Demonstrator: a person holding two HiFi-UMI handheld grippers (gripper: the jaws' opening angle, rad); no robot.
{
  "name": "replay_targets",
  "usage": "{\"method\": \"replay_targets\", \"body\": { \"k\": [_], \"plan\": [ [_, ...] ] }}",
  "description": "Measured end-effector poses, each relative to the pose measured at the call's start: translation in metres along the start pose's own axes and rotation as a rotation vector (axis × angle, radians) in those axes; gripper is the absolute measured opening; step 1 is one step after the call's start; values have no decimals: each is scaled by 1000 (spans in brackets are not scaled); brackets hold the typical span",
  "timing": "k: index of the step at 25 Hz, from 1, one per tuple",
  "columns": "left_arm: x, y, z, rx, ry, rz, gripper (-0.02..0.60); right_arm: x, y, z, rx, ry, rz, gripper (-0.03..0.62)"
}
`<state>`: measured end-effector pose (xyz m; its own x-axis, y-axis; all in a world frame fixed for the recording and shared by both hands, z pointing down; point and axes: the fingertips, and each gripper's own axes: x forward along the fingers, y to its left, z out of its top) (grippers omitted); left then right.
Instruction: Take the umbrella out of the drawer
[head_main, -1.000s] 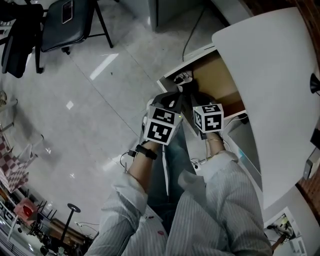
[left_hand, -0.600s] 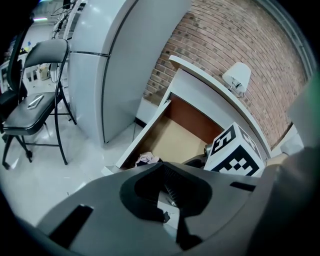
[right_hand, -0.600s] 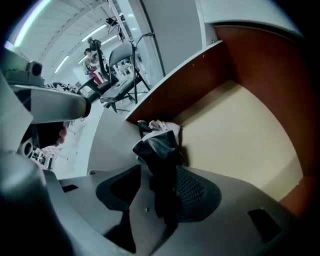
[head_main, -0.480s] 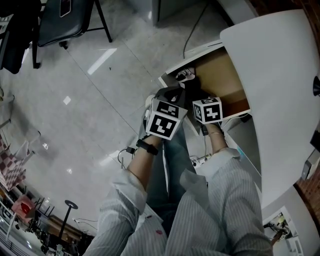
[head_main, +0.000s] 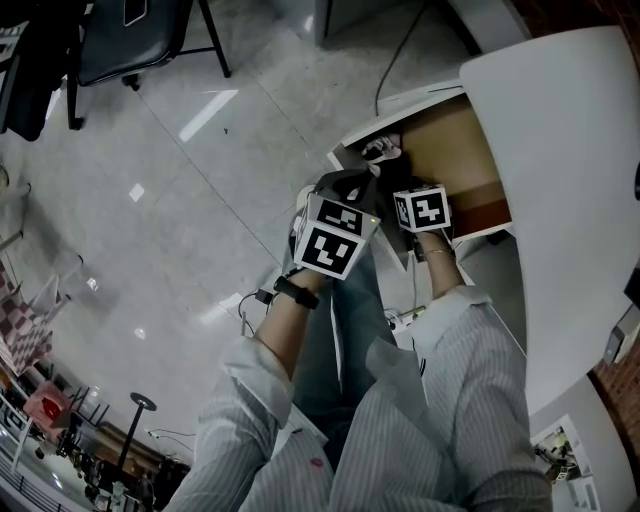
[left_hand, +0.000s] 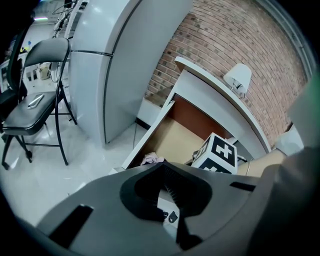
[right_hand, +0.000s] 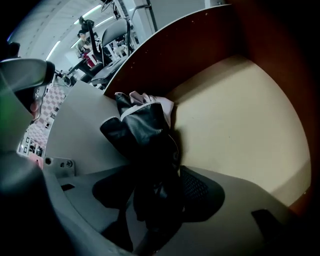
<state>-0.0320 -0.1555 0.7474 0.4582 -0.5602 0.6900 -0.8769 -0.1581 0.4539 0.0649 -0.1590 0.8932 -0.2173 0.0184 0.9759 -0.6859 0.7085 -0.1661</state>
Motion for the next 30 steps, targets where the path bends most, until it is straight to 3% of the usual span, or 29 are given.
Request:
{"method": "replay_targets", "body": {
  "k": [7, 14, 30],
  "plan": [
    [0, 4, 0, -4, -6, 0, 9, 5, 5, 2, -37, 5, 33, 246],
    [0, 5, 4, 3, -8, -1, 9, 9, 5, 2, -48, 106, 50, 235],
    [-17, 16, 3, -9, 24, 20, 9, -23, 22, 9, -32, 67, -14, 218]
  ]
}}
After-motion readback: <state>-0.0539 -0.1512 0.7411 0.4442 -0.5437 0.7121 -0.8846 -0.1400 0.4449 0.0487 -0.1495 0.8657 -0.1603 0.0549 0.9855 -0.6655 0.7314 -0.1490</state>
